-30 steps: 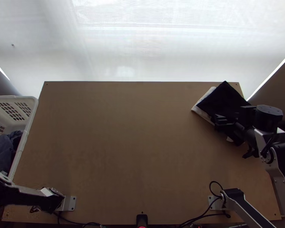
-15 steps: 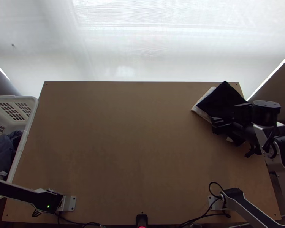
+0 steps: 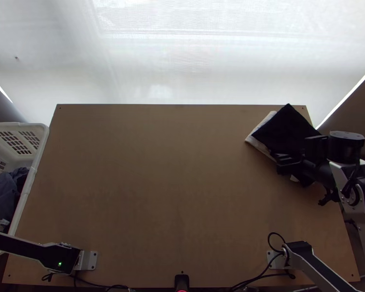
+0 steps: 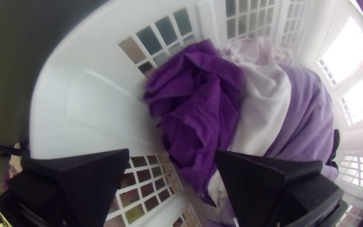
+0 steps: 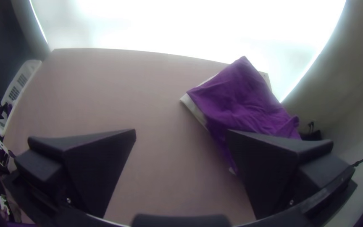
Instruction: Fold the t-shirt
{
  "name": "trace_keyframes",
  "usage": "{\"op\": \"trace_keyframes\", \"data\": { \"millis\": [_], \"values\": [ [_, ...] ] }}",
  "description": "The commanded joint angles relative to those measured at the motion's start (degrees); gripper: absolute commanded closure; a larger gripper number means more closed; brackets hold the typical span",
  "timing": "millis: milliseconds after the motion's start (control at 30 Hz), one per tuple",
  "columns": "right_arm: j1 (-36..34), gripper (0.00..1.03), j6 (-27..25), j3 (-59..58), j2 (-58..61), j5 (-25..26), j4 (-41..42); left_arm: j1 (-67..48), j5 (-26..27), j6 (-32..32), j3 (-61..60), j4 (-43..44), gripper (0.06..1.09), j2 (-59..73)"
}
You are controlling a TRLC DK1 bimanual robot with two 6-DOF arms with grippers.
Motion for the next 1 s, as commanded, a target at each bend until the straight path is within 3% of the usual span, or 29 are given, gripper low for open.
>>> {"op": "trace_keyframes", "data": {
  "millis": [0, 267, 300, 333, 367, 400, 433, 467, 600, 700, 767, 967],
  "values": [
    [-0.21, 0.04, -1.22, -0.39, -1.94, 0.04, -2.44, 0.46, 2.33, 1.49, 0.61, 6.12, 0.1, 4.54],
    [0.05, 0.04, -1.65, -0.21, -2.99, 0.04, -4.81, -0.15, 3.65, -0.01, 4.65, 11.48, 0.11, 10.34],
    [0.14, 0.04, -1.65, -0.21, -3.26, 0.04, -5.16, -0.24, 3.65, -0.09, 5.88, 11.22, 0.17, 11.48],
    [0.14, 0.04, -1.74, 0.05, -3.52, 0.04, -5.6, -0.33, 3.65, -0.97, 7.64, 11.22, 0.31, 13.07],
    [0.23, 0.04, -1.74, 0.14, -3.52, 0.04, -5.69, -0.24, 3.65, -0.97, 8.25, 11.13, 0.4, 13.5],
    [0.23, 0.04, -1.83, 0.23, -3.69, 0.04, -5.78, -0.33, 3.74, -0.71, 9.05, 10.43, 0.61, 14.12],
    [0.23, 0.04, -1.83, 0.31, -3.78, 0.04, -5.87, -0.5, 4.09, -0.36, 9.22, 10.52, 0.91, 14.12],
    [0.23, 0.04, -1.83, 0.4, -3.78, 0.04, -5.95, -0.5, 4.62, -0.36, 9.4, 10.43, 1.05, 14.03],
    [0.23, 0.04, -0.95, 0.4, -3.87, 0.04, -6.22, -0.68, 6.02, -0.36, 9.31, 3.75, 1.05, 10.43],
    [0.67, 0.04, 1.16, -0.21, -3.78, 0.04, -6.13, -0.59, 10.24, -1.76, 8.43, -4.51, 1.05, 2.78],
    [0.75, 0.04, 2.39, -1.27, -3.96, 0.04, -5.08, -0.33, 19.91, -2.99, 6.15, -13.04, 1.05, -9.61],
    [-0.56, 0.04, 2.21, -2.41, -4.13, 0.04, -2.09, -0.24, 31.16, -3.43, 6.15, -19.63, 1.05, -33.96]
  ]
}}
